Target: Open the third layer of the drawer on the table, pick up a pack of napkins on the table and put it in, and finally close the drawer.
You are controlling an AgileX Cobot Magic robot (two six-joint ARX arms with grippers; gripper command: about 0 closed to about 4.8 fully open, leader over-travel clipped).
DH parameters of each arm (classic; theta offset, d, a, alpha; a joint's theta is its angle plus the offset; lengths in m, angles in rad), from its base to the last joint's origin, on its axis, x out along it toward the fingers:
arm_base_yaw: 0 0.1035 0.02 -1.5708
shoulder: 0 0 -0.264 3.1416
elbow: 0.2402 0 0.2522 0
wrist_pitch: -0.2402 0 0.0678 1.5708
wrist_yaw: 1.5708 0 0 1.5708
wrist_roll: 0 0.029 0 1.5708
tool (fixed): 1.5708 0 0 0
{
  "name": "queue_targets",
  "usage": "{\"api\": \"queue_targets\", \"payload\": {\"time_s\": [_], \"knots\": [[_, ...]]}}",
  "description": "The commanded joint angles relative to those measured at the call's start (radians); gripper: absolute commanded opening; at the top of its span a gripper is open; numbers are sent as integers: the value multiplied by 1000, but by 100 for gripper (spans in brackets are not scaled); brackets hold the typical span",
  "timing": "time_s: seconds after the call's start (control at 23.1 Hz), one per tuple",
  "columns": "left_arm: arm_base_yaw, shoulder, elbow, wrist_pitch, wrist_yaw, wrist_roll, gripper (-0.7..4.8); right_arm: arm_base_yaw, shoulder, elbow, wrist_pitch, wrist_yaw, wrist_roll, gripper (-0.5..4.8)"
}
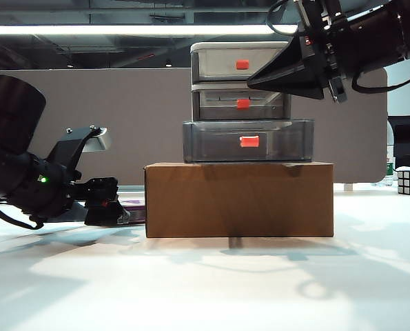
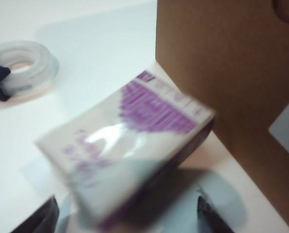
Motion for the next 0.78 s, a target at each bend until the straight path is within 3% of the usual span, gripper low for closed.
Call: {"api": "queue_targets", "payload": {"time_s": [0.04, 0.17, 0.26, 0.3, 0.48, 0.52, 0.78], "knots": [[1, -2, 0, 13, 0, -2, 326, 0, -3, 6, 10, -5, 0, -5], [1, -2, 0, 13, 0, -2, 331, 0, -3, 6, 10, -5, 0, -5], [2, -2, 0, 14, 51, 30, 453, 0, -3, 6, 9, -5, 0, -5], [3, -2, 0, 14, 51, 74, 479, 0, -3, 6, 9, -5, 0, -5], [5, -8, 0, 36, 19, 187, 479, 0, -3, 6, 1, -5, 0, -5], [18, -8, 3, 60, 32, 259, 479, 0, -3, 6, -6, -5, -1, -5], [180, -4, 106, -89, 370, 307, 479, 0, -3, 6, -45, -5, -39, -5]]}}
